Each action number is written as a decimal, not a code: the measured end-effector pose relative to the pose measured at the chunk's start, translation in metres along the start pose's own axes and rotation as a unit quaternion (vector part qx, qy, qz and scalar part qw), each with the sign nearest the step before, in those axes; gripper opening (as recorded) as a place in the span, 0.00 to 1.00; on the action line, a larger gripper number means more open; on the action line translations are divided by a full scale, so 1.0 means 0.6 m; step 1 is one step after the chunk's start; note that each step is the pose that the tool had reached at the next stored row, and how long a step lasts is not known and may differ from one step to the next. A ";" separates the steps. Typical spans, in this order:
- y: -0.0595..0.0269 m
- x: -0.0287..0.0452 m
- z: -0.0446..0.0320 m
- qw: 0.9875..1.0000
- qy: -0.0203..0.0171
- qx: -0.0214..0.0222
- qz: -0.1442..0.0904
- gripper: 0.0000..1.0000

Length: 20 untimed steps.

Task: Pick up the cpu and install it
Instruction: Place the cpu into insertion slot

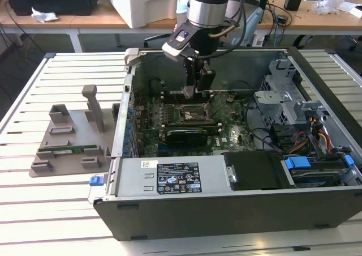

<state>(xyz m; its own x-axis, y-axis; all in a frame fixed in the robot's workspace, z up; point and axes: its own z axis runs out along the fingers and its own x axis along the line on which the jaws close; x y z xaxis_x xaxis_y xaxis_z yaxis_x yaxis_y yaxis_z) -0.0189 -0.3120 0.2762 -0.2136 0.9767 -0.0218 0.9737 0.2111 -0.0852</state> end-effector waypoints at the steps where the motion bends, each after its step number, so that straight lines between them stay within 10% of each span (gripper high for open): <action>1: 0.000 0.000 0.000 1.000 0.001 0.000 0.007 0.54; 11: 0.000 0.000 0.000 0.999 0.002 0.000 0.041 0.54; 16: 0.000 0.000 0.001 0.998 -0.005 -0.041 0.042 0.54; 20: 0.000 0.000 0.002 0.998 -0.006 -0.042 0.042 0.54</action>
<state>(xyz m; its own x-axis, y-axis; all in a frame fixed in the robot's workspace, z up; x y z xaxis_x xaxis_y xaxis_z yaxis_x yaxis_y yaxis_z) -0.0190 -0.3120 0.2750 -0.1307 0.9907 -0.0370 0.9914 0.1309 0.0018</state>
